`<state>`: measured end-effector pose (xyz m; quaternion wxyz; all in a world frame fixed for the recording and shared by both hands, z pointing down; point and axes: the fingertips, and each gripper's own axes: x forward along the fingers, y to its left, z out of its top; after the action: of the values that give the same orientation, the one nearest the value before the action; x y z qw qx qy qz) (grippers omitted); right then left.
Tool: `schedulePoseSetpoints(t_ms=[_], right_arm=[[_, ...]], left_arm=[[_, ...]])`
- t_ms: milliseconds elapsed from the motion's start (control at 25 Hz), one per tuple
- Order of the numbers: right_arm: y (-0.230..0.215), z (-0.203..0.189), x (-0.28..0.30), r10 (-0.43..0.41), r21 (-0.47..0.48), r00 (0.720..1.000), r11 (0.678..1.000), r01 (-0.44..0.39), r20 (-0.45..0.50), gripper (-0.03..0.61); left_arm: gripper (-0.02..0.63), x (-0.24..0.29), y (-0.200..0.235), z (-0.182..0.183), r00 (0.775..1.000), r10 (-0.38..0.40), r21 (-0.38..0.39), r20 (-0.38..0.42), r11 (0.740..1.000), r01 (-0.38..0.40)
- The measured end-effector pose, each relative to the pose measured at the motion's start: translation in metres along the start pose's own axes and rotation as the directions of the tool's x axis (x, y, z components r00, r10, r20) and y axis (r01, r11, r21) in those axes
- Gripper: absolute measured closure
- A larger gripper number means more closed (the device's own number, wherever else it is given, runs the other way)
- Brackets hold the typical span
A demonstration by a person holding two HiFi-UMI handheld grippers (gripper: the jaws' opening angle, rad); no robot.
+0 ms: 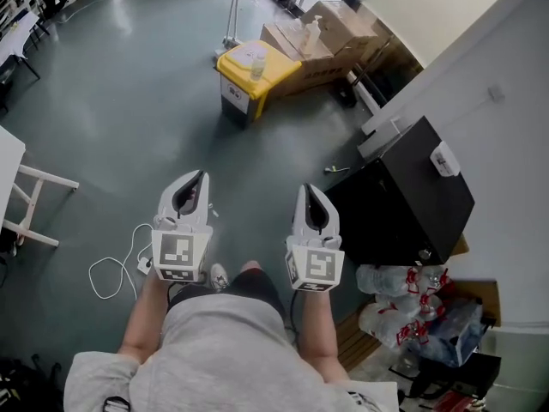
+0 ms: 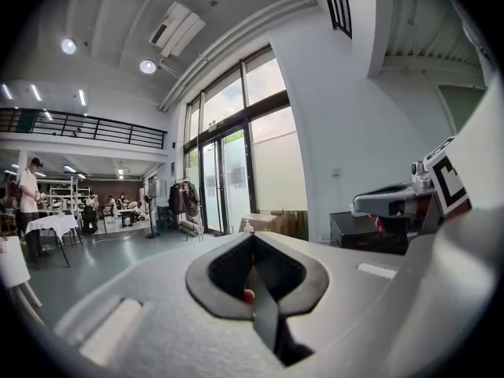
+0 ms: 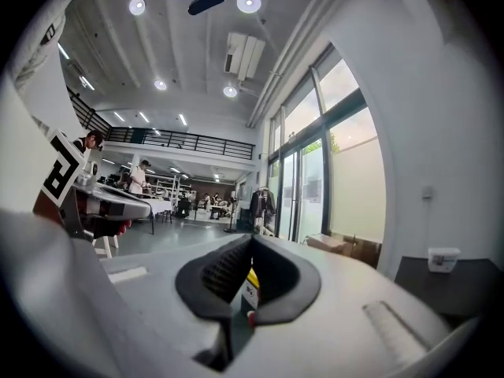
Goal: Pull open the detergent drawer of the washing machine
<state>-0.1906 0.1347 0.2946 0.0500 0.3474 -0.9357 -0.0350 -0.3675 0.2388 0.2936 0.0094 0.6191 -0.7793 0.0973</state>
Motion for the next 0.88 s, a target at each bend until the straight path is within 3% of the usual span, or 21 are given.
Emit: schedulePoseSetpoints(t_ms=[240,440,680,880], right_arm=[[-0.045,-0.01,0.006,-0.121,0.0,0.993,0.993,0.121,-0.013,0.575],[-0.108,-0.025,0.025,-0.226,0.03,0.974,0.974,0.226,-0.021,0.575],[-0.185,-0.048,0.057,-0.349,0.076,0.935,0.933,0.353,-0.055,0.575],[-0.25,-0.061,0.068,-0.457,0.102,0.886,0.88,0.463,-0.078,0.575]], left_arm=[[0.603,0.057,-0.028,0.003,0.992,-0.128,0.005,0.013,0.992,0.127],[0.603,0.127,-0.07,0.008,0.973,-0.23,0.024,0.018,0.973,0.23],[0.603,0.225,-0.112,0.02,0.938,-0.348,0.052,0.009,0.937,0.347],[0.603,0.297,-0.158,0.038,0.899,-0.437,0.093,0.017,0.896,0.434]])
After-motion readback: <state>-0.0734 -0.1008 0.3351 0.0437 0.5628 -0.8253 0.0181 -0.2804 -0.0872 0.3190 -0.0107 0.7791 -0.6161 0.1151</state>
